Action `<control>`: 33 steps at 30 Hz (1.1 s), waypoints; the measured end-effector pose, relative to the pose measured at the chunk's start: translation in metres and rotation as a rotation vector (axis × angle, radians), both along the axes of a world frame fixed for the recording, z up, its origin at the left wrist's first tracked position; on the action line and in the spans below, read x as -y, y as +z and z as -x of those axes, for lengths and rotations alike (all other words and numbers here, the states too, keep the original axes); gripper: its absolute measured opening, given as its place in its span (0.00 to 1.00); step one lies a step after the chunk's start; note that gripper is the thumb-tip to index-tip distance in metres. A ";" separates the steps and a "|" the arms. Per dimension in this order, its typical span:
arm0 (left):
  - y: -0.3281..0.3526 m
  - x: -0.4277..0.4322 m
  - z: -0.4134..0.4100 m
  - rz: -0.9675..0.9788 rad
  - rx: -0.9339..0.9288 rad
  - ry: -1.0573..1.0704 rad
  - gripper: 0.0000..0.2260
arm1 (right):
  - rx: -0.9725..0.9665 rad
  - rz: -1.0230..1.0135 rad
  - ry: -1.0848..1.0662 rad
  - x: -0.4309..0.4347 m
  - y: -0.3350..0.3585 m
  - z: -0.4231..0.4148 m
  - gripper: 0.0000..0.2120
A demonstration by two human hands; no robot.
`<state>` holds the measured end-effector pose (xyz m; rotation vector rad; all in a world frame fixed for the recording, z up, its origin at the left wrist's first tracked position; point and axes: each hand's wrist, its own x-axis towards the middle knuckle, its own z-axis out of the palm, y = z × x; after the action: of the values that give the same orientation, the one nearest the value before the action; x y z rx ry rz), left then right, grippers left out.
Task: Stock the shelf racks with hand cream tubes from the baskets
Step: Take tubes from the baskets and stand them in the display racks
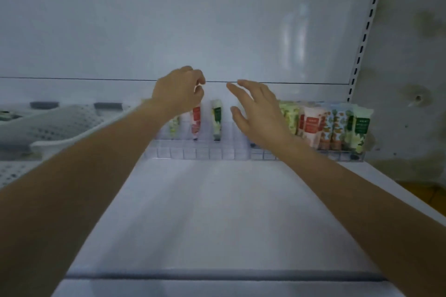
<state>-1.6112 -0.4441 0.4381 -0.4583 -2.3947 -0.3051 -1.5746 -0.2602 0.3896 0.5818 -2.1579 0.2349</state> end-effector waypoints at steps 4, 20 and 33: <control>0.037 0.092 -0.005 0.042 0.026 0.090 0.11 | 0.047 -0.025 0.110 0.078 0.022 0.015 0.20; 0.029 0.282 0.055 0.399 0.444 -0.133 0.12 | 0.820 -0.175 0.359 0.258 0.039 0.069 0.14; -0.025 0.253 0.101 0.708 0.901 -0.220 0.18 | 1.087 -0.662 0.032 0.298 0.033 0.114 0.08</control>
<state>-1.7120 -0.6973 0.4133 -1.0858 -3.3154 0.3550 -1.6883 -0.5585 0.4225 1.0096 -3.3150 -0.2356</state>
